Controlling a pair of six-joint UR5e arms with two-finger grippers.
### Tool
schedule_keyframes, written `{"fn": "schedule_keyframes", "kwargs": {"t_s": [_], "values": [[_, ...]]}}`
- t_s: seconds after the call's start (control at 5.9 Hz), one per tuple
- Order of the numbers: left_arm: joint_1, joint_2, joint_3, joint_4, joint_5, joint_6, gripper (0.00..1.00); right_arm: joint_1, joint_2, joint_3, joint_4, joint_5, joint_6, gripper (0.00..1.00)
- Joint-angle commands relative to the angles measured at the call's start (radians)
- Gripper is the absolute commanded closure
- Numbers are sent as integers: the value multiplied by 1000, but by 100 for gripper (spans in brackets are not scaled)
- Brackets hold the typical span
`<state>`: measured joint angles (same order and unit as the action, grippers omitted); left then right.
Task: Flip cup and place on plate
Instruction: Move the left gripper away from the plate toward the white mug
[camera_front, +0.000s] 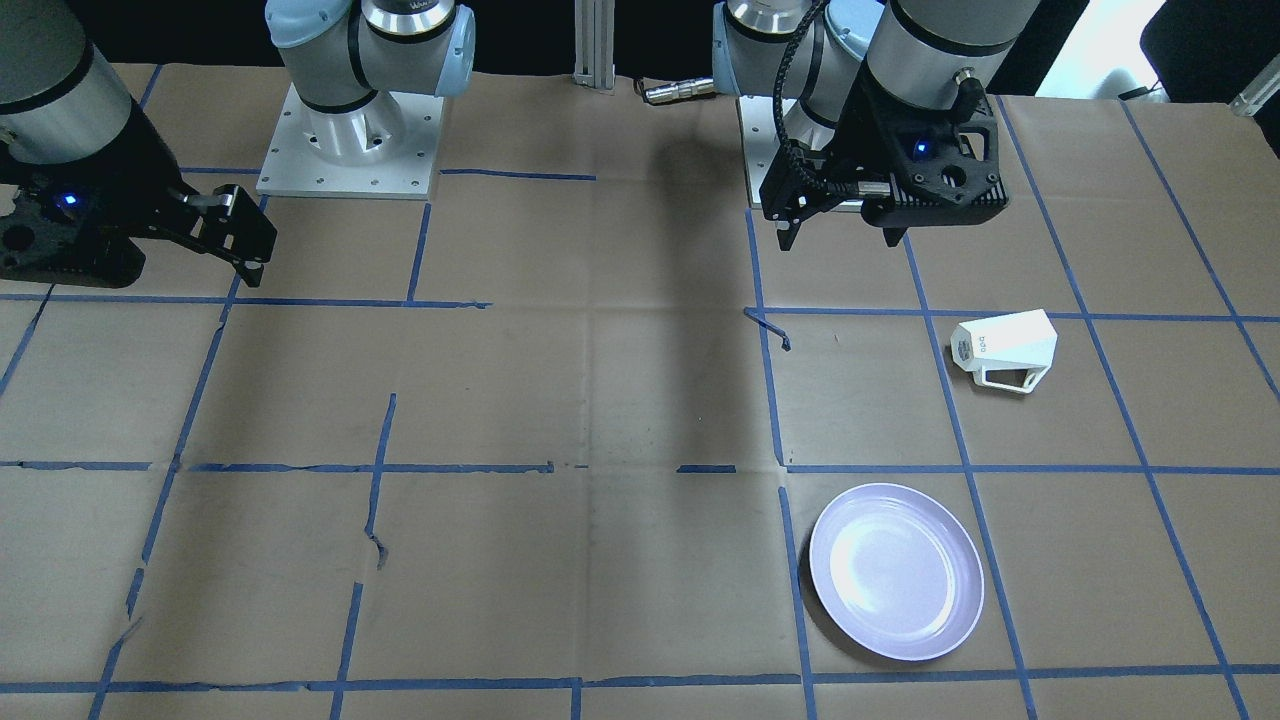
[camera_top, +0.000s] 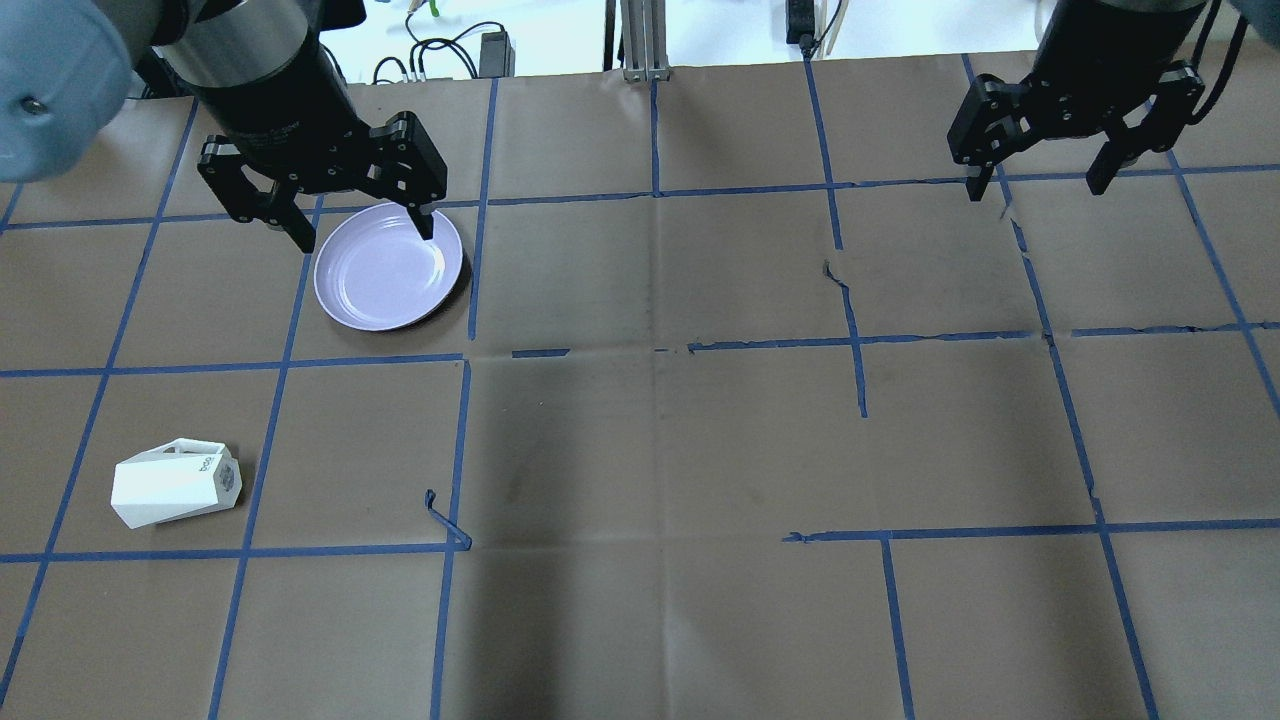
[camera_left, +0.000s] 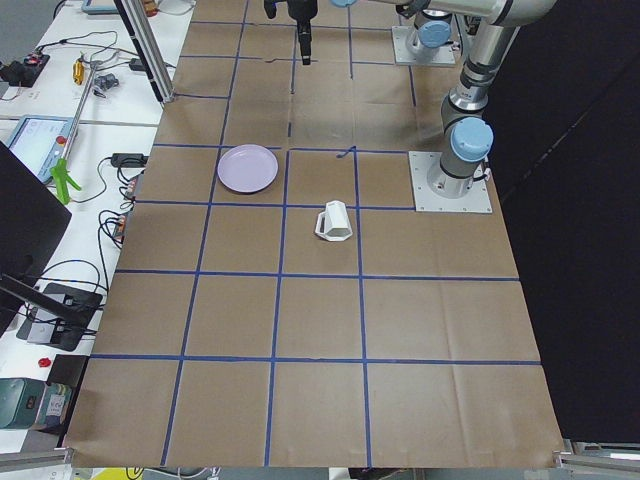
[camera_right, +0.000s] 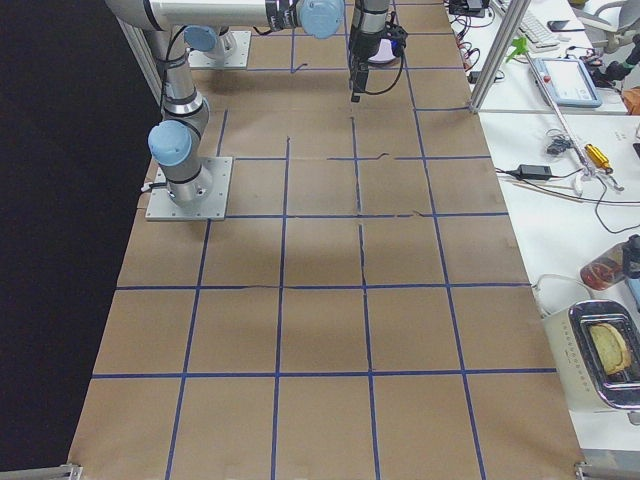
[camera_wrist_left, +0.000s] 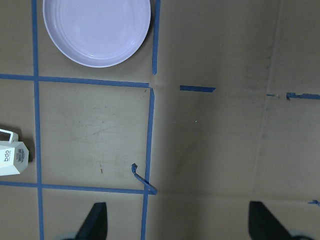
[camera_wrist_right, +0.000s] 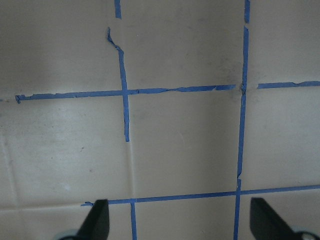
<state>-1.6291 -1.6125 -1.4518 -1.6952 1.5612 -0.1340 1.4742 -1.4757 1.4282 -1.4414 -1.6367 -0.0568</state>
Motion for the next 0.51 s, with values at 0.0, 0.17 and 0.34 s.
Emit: {"fn": "schedule_keyframes", "kwargs": {"t_s": [0.0, 0.17, 0.34], "values": [[0, 5, -2, 0, 0, 10, 0, 0, 0, 0, 1, 0, 0, 0], [0, 5, -5, 5, 0, 14, 0, 0, 0, 0, 1, 0, 0, 0], [17, 9, -9, 5, 0, 37, 0, 0, 0, 0, 0, 0, 0, 0]]}}
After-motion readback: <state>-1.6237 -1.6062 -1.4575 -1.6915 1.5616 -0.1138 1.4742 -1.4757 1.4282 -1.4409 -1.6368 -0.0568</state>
